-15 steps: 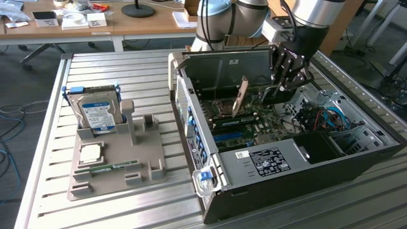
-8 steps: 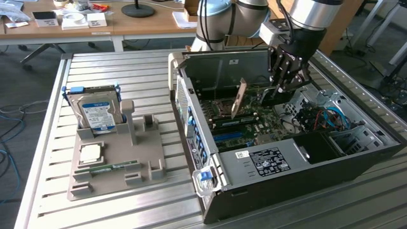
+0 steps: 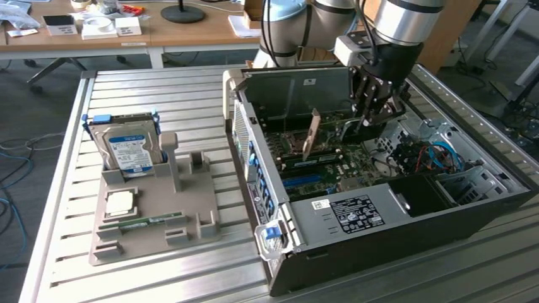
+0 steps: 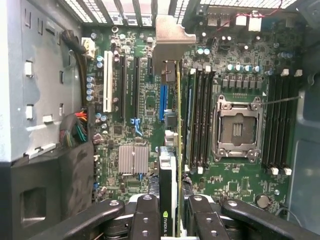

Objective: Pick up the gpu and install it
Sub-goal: 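Insert the gpu into the slot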

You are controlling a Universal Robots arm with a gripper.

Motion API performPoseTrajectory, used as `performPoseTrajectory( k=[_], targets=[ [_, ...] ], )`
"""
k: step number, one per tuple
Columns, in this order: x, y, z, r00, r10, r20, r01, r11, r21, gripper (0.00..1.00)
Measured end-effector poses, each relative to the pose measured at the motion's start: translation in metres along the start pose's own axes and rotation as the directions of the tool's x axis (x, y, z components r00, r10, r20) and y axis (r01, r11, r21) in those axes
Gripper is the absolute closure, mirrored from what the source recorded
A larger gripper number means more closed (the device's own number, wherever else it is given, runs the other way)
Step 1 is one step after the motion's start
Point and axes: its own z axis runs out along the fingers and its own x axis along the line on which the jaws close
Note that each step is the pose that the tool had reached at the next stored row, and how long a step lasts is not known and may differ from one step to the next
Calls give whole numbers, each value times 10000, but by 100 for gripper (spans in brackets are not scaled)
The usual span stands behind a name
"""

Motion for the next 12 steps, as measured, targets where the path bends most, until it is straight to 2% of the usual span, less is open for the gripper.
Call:
performPoseTrajectory(
  k=[12],
  targets=[
    [2, 73, 76, 9983, 576, -16, -576, 9983, 9, 73]
  ],
)
